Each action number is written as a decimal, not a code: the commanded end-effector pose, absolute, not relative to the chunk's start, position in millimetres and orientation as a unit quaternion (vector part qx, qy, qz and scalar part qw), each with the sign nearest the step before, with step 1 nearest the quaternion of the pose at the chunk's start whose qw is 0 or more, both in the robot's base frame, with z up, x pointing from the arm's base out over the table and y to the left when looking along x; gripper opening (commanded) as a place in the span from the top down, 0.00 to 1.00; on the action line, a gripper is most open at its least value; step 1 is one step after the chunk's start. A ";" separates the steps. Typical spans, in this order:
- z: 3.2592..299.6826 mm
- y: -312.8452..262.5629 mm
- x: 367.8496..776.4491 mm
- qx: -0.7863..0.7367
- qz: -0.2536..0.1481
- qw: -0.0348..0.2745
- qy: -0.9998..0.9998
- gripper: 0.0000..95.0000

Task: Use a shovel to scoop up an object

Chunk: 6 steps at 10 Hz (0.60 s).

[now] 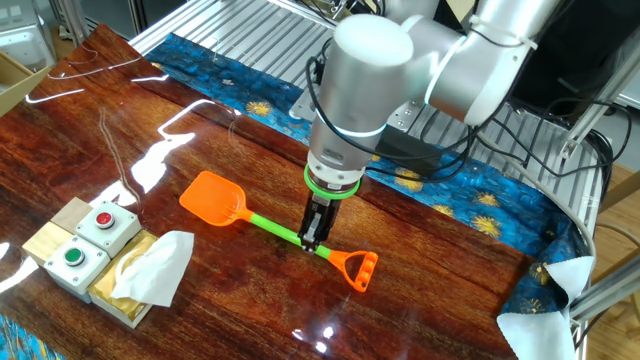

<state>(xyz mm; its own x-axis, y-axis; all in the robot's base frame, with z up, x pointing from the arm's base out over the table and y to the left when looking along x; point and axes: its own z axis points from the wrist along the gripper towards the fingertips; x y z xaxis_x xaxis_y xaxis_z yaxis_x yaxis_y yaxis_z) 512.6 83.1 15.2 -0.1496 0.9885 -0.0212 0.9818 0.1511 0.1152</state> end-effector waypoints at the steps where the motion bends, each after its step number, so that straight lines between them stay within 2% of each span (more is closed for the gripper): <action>1: 8.8 82.4 514.9 0.648 0.039 0.049 0.759 1.00; 6: 13.3 85.3 513.7 0.642 0.032 0.052 0.764 1.00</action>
